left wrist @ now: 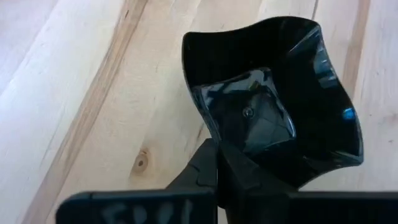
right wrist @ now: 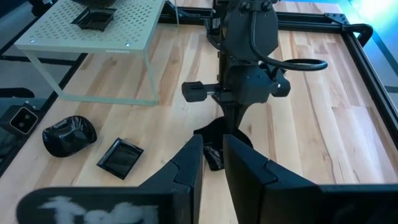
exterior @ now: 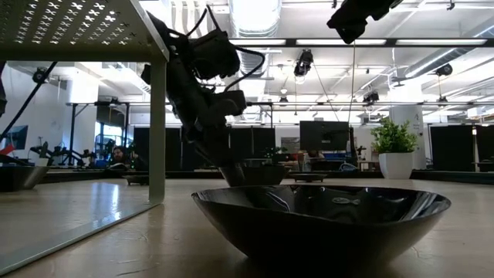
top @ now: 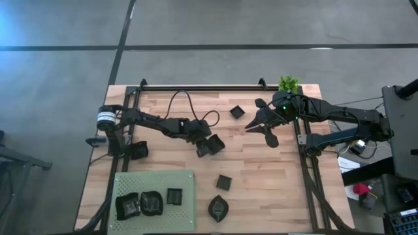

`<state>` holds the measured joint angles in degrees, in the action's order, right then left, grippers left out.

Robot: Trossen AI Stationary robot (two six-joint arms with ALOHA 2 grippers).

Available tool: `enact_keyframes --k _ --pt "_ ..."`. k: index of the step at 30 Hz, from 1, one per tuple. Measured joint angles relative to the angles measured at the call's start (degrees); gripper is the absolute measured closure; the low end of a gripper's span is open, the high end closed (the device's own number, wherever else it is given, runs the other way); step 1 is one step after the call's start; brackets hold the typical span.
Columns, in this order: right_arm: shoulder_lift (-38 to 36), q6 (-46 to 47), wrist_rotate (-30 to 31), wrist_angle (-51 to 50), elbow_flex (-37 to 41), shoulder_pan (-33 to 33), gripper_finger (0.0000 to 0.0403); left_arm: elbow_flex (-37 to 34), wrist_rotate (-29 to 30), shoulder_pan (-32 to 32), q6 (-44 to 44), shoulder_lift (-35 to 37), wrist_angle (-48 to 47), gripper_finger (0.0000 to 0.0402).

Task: Pick & Place Mini shaped plates
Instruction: Stack the black distorted square plate on top of the other black distorted square plate on the shelf

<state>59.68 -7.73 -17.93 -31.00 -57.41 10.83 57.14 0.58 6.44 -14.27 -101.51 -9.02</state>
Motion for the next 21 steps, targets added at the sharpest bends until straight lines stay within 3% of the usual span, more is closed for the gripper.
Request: enact_keyframes --k 8,21 --pt "0.0 0.07 -0.02 0.0 0.0 0.01 0.0339 -0.04 0.39 -0.05 -0.23 6.9 -3.21 0.0401" --pt "0.0 0.04 0.0 -0.02 0.0 0.02 0.0341 -0.07 0.5 -3.28 -1.7 29.29 -20.11 0.0401"
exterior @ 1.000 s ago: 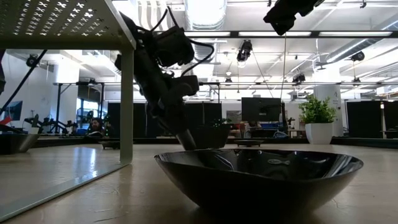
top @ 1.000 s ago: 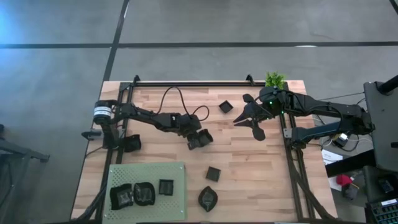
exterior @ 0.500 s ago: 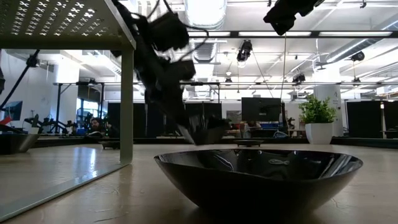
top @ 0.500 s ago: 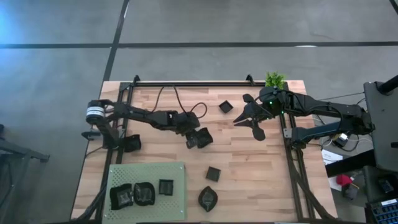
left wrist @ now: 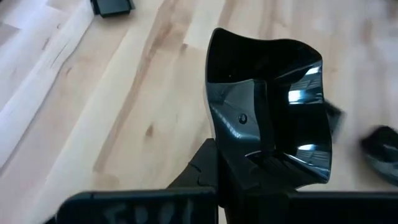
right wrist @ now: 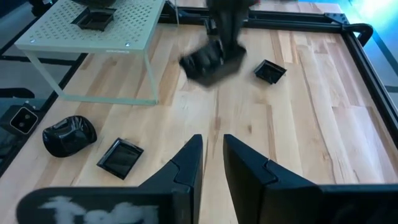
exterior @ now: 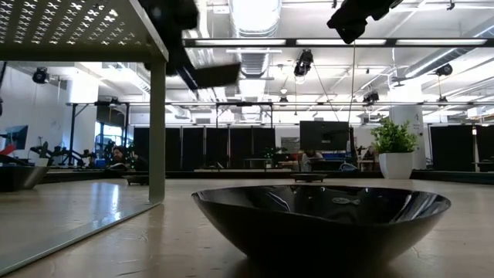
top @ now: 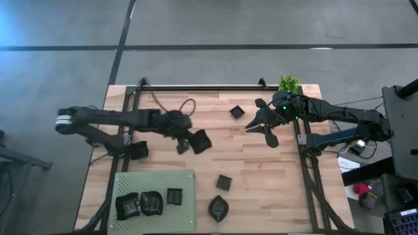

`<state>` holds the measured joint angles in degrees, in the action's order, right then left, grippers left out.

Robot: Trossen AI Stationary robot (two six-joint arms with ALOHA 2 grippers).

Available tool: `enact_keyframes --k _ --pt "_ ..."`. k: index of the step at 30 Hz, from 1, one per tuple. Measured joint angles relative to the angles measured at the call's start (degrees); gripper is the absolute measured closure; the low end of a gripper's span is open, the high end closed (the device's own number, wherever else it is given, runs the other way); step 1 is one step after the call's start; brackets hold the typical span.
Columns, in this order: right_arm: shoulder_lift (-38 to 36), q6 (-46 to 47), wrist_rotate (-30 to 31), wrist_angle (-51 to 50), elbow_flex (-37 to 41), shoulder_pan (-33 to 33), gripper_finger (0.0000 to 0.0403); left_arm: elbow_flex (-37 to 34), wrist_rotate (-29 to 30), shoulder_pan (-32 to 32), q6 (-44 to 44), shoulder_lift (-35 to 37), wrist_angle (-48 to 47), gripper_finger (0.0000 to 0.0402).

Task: Pick & Place Mini shaped plates
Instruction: Stack the black distorted square plate on top of the other black distorted square plate on the shelf

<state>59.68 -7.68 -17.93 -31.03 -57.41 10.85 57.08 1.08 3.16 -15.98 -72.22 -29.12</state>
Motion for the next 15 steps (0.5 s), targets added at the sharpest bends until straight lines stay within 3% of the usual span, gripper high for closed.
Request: enact_keyframes --k 8,15 --pt "0.0 -0.02 -0.02 0.04 0.0 0.0 0.0343 0.0 -1.01 -4.63 -7.55 14.66 -13.03 0.0401" --pt "0.0 0.04 -0.02 0.07 0.0 0.0 0.0344 0.0 -7.56 -9.51 -13.32 22.59 -16.24 0.0401"
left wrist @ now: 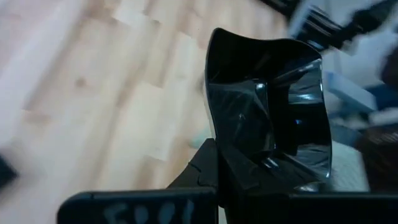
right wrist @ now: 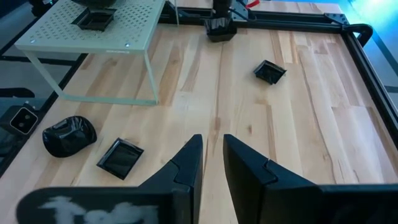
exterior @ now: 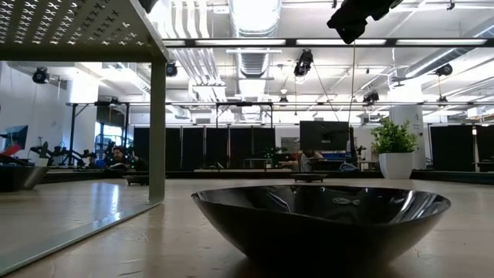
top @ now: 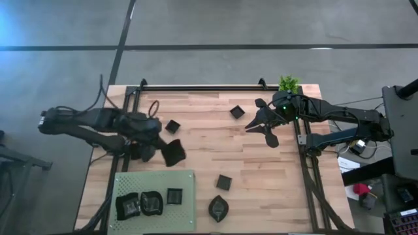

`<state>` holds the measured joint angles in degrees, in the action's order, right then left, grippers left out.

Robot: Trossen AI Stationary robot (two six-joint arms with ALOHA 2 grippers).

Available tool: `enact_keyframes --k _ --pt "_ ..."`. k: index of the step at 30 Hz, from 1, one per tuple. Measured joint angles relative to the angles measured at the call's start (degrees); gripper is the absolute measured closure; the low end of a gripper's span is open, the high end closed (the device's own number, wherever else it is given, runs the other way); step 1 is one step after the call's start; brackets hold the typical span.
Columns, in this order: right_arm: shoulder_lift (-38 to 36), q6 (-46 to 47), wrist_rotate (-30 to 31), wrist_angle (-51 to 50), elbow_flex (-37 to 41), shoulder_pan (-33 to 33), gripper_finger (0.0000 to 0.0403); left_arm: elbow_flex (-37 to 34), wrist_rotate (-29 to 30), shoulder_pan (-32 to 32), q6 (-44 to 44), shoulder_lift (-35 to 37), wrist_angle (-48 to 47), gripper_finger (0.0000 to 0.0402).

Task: Pick & Place Mini shaped plates
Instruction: Stack the black distorted square plate on top of the other black distorted square plate on the shelf

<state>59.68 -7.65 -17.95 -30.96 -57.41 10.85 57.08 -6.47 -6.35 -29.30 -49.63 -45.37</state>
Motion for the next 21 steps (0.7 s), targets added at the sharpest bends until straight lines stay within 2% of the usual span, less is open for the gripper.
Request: enact_keyframes --k 6,10,17,21 --pt "0.0 0.03 0.02 0.0 0.0 0.0 0.0342 0.0 -6.23 -5.86 -2.68 3.1 -1.17 0.0401" --pt "0.0 -0.01 0.02 0.0 0.0 0.0 0.0342 0.0 -9.21 -10.59 -8.16 4.24 -1.16 0.0401" --pt "0.0 -0.26 0.02 0.0 0.0 0.0 0.0346 0.0 -9.38 -21.12 -14.16 4.67 -1.86 0.0401" --pt "-0.01 -0.28 0.02 0.0 0.0 0.0 0.0346 0.0 -5.71 -26.98 -18.32 4.2 -4.62 0.0402"
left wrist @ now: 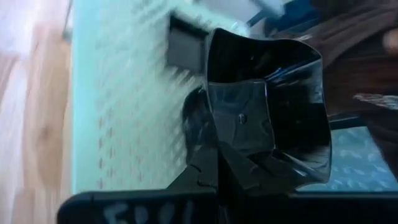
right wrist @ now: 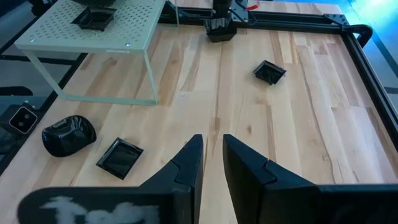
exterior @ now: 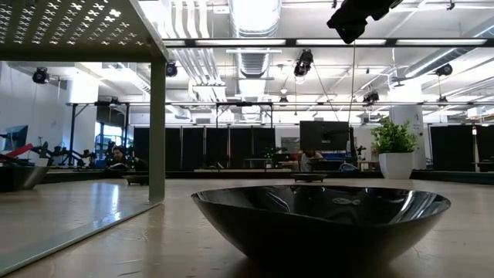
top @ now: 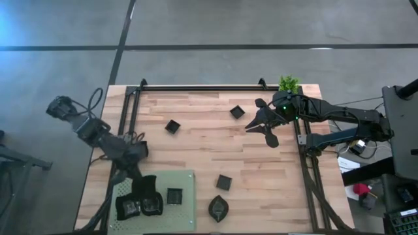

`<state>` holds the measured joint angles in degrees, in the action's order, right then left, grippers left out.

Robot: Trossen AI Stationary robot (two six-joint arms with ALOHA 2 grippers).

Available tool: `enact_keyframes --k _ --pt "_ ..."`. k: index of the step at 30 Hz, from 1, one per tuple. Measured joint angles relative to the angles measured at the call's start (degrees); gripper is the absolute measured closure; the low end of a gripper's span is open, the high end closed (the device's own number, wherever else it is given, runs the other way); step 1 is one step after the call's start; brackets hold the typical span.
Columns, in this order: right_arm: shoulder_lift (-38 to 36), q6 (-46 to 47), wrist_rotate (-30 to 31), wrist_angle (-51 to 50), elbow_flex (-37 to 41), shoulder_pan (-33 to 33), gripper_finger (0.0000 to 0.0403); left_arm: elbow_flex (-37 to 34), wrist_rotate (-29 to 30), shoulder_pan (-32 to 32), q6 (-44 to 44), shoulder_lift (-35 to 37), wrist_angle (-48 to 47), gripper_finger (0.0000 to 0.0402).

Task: Pick & Place Mini shaped plates
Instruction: Stack the black distorted square plate on top of the other black distorted square plate on the shelf

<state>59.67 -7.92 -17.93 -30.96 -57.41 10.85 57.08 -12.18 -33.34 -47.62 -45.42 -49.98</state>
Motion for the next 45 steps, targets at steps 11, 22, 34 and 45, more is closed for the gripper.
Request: enact_keyframes --k 11,22,34,45 --pt "-0.02 -0.24 -0.02 -0.02 0.0 0.02 0.0346 -0.11 2.8 -13.71 -17.39 -1.6 -1.3 0.0402" --pt "-0.02 -0.16 -0.74 -0.15 0.0 0.02 0.0346 -0.11 7.03 -22.6 -29.23 -1.9 -1.61 0.0402" --pt "-0.02 -6.37 -19.71 -2.24 0.0 0.0 0.0346 -0.11 7.87 -22.91 -27.05 -4.48 -2.57 0.0402" --pt "-0.02 -3.41 -16.39 -1.68 0.0 0.02 0.0346 -0.11 7.09 -22.91 -27.11 -4.66 -2.57 0.0401"
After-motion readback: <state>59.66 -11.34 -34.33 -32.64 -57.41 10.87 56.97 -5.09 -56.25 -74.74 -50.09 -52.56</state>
